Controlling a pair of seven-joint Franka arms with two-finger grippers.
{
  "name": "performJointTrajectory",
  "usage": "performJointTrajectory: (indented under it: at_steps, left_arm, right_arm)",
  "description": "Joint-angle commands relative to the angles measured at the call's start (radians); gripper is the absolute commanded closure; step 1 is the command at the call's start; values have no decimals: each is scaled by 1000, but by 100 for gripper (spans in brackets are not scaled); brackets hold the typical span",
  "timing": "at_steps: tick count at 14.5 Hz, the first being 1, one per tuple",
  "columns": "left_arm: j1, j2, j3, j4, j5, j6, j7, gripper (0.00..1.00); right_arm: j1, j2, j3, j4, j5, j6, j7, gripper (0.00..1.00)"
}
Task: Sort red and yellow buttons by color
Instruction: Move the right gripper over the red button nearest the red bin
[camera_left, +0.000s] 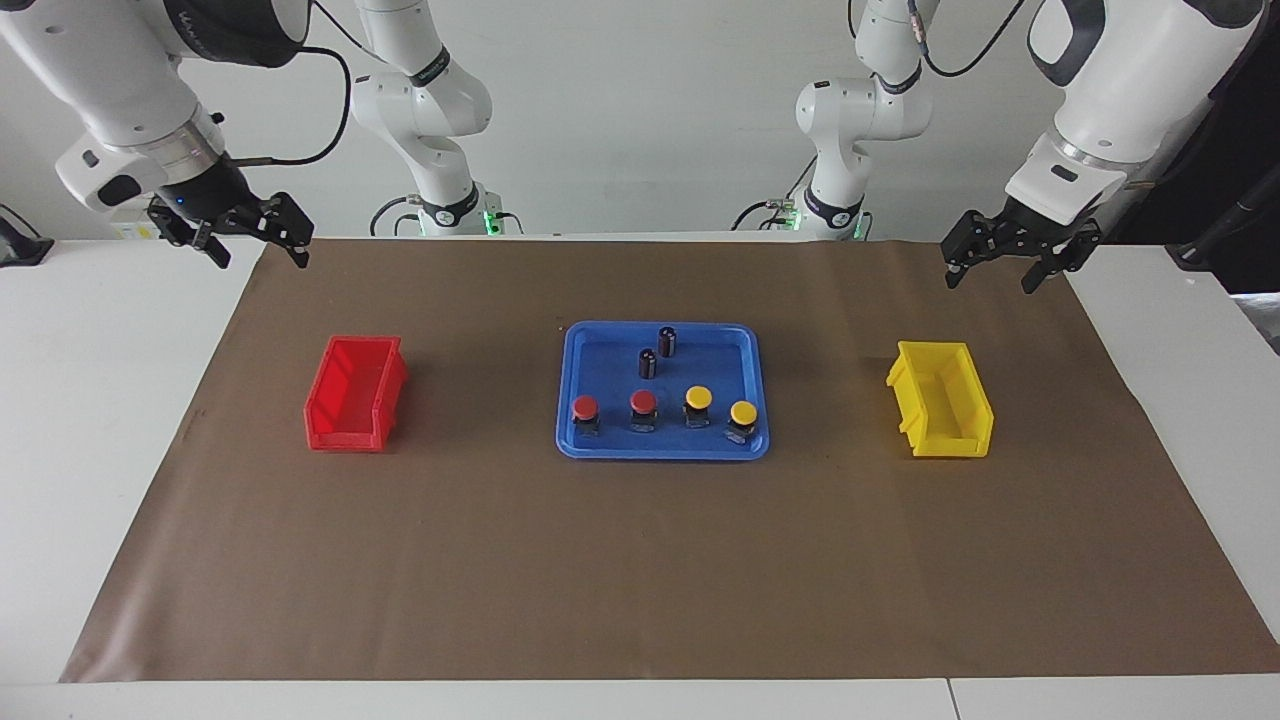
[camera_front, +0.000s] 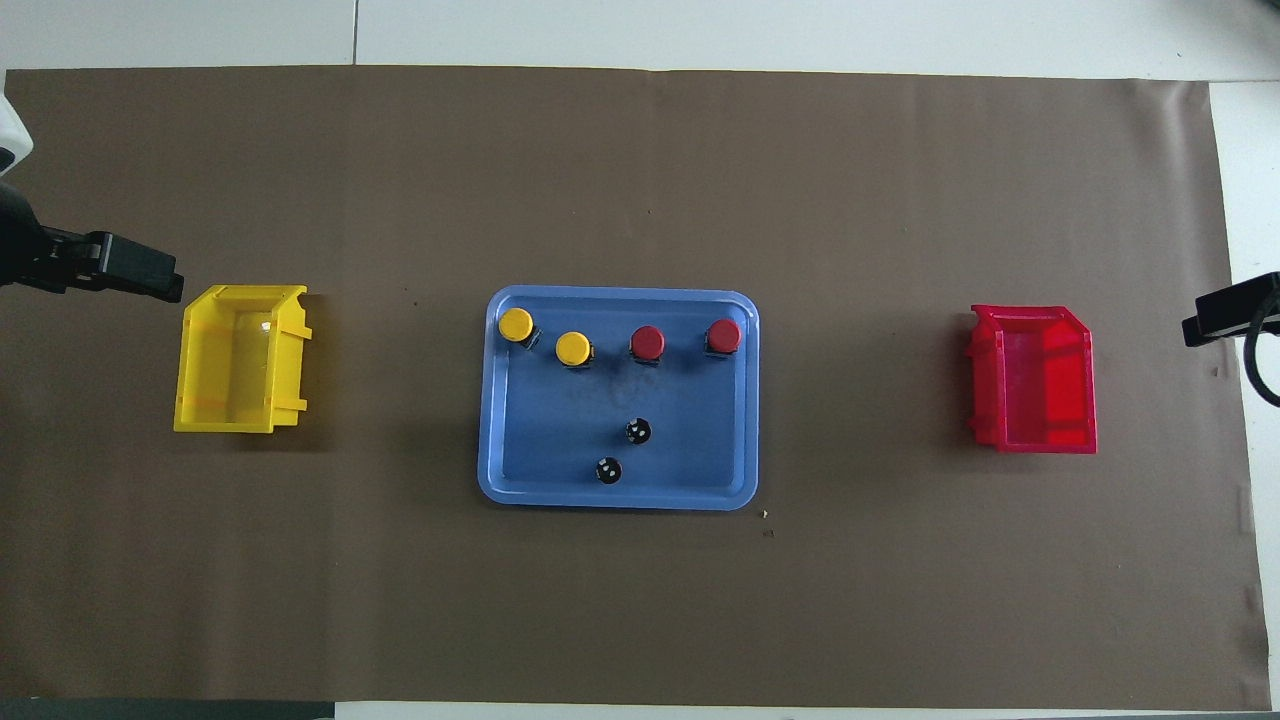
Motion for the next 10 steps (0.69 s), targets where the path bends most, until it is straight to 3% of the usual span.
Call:
performJointTrajectory:
  at_steps: [1, 6, 10]
  left_arm:
    - [9, -28, 0, -29, -17, -5, 17, 0]
    - [7, -28, -1, -29, -17, -6, 17, 0]
    - [7, -28, -1, -29, -17, -5, 17, 0]
  right_arm:
    - [0, -3, 3, -3, -11, -3, -8, 0]
    - [3, -8, 4, -9, -14, -2, -9, 0]
    - [0, 8, 53, 25, -24, -3, -5, 0]
